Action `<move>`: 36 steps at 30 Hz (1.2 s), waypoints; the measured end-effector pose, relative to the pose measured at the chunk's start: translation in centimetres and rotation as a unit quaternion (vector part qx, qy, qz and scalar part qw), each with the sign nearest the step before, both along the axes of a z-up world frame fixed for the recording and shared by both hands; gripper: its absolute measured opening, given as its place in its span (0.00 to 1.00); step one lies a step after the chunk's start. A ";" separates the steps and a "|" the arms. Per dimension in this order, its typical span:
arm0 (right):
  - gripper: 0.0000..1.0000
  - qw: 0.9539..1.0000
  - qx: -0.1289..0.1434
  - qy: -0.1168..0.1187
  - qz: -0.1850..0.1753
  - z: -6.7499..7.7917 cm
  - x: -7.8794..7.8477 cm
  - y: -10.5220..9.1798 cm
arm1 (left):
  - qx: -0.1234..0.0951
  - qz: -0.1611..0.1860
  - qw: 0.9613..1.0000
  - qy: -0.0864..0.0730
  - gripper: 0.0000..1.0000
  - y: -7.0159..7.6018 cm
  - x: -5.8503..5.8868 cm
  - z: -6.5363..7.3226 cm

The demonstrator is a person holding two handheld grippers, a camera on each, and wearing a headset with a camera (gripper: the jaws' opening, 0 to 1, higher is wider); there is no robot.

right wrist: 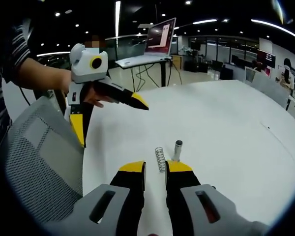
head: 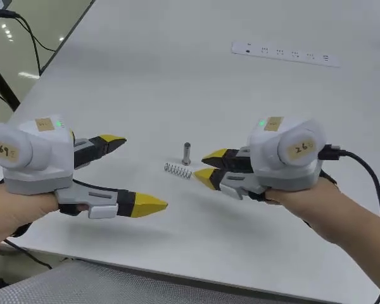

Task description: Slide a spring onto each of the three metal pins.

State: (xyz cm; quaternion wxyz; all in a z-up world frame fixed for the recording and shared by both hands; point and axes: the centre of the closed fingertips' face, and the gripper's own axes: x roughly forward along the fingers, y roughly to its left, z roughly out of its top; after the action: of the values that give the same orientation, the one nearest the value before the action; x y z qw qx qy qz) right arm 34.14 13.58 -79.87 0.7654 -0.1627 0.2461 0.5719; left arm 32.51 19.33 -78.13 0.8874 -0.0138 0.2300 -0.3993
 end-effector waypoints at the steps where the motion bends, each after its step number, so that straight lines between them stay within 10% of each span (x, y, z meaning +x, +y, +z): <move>1: 0.13 1.000 -0.002 -0.002 0.003 -0.1 -0.1 0.2 | 0.000 0.000 1.000 0.001 0.95 0.0 0.0 0.0; 36: 0.12 0.996 -0.082 -0.003 0.022 -5.6 2.0 1.9 | 0.002 0.006 1.000 0.006 0.94 0.8 -0.4 -0.2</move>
State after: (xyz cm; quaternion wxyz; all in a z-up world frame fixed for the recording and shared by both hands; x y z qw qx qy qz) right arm 36.14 15.49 -85.47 0.7375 -0.2325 0.2859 0.5660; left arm 32.13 20.16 -78.29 0.8882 -0.0156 0.2363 -0.3937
